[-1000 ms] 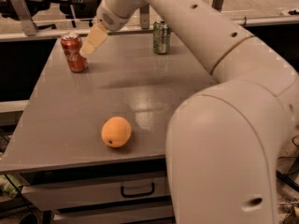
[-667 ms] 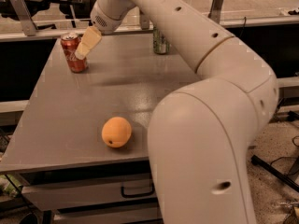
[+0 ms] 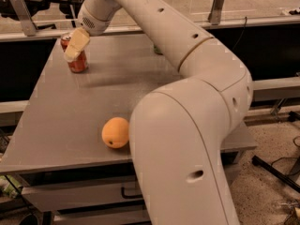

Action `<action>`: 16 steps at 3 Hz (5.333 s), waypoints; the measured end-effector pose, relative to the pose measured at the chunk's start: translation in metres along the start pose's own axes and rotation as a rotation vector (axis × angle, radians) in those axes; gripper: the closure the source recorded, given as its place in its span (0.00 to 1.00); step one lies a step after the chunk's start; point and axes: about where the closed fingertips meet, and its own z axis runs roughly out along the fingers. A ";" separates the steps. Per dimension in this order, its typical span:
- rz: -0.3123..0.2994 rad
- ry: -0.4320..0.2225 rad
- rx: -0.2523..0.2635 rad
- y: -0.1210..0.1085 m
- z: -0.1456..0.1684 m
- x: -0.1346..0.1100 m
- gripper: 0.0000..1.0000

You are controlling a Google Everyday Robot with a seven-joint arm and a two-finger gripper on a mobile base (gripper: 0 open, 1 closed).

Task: Knock coke can over

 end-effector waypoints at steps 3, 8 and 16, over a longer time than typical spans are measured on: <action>-0.052 0.023 -0.038 0.012 0.027 -0.022 0.00; -0.288 0.027 0.025 0.029 -0.078 0.008 1.00; -0.803 0.662 -0.146 0.056 -0.073 0.104 0.14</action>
Offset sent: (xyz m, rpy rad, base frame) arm 0.0011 0.0410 0.0032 -0.0297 -0.0047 0.0735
